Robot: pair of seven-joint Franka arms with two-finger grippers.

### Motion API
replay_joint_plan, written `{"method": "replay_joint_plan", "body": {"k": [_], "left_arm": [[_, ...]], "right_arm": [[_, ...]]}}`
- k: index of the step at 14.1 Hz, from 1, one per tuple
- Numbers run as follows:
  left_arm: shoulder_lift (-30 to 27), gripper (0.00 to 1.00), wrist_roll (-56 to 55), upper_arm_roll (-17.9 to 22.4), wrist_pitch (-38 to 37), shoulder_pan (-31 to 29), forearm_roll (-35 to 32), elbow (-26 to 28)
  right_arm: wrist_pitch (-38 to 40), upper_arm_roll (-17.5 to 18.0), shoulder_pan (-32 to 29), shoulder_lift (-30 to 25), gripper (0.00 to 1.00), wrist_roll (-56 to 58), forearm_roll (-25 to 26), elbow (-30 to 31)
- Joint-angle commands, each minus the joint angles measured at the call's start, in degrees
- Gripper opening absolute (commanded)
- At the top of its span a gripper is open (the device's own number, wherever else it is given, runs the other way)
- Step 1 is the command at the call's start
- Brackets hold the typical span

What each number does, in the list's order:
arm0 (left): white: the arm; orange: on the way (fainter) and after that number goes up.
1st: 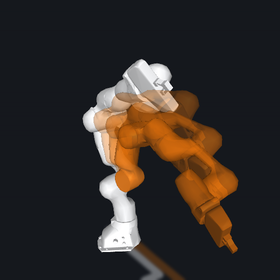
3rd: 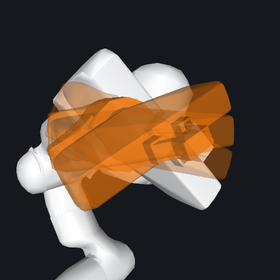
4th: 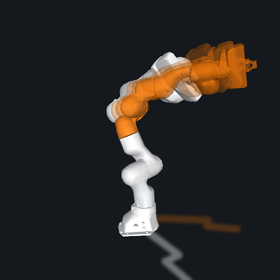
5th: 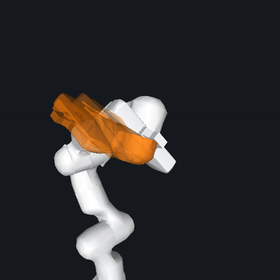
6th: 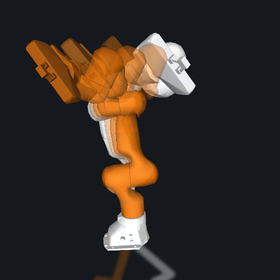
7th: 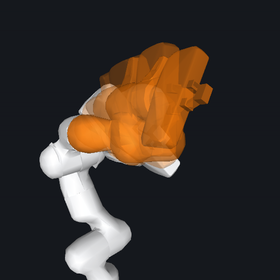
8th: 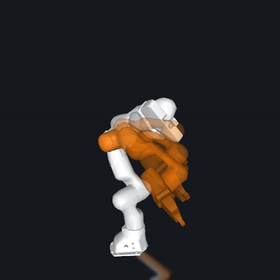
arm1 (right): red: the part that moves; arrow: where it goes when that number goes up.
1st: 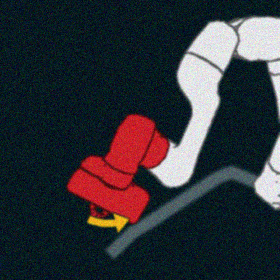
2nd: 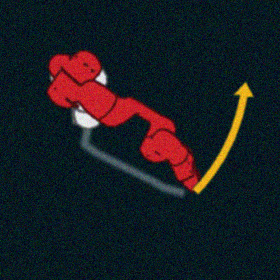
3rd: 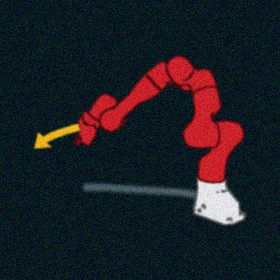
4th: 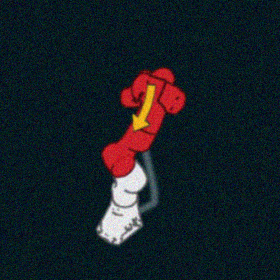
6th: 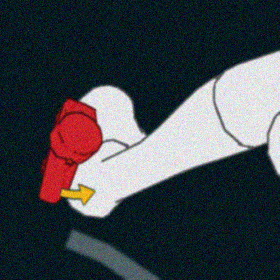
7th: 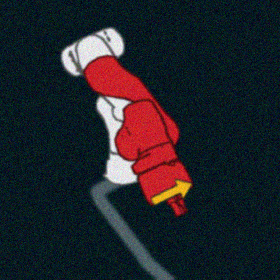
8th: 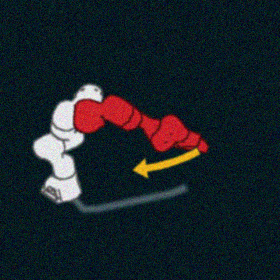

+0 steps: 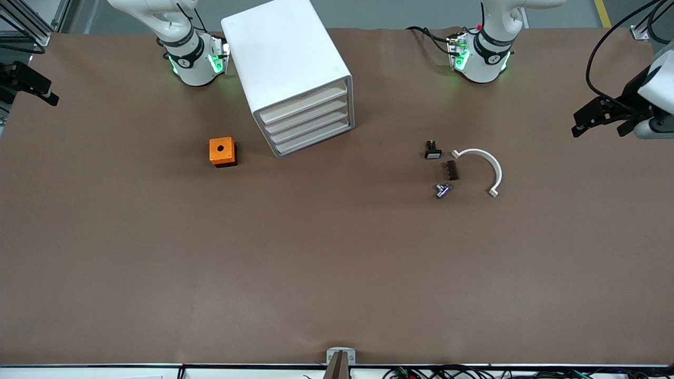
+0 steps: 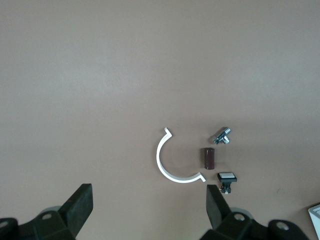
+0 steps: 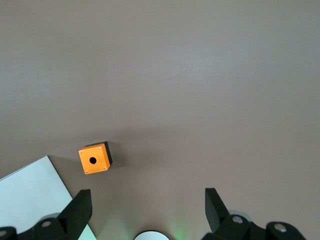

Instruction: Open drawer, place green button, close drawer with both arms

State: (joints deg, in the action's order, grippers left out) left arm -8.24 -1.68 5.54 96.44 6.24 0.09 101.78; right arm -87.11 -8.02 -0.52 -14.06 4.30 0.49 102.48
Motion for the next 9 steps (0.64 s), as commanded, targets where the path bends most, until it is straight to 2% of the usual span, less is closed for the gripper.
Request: {"method": "replay_joint_plan", "body": {"k": [1,3,9], "left_arm": [[0.32,1.00,0.10,0.27,-3.26,0.35,-0.09,-4.73],[0.85,1.00,-0.34,0.44,-5.46,0.35,-0.09,-6.94],[1.03,1.00,-0.69,0.18,-5.73,0.96,0.00,-8.43]], "right_arm": [[0.10,0.37,-0.01,-0.79,1.00,-0.26,-0.05,-0.09],[0.28,0.37,-0.01,-0.79,1.00,-0.17,-0.05,0.00],[0.01,0.37,0.08,-0.79,1.00,-0.17,-0.05,0.00]]}}
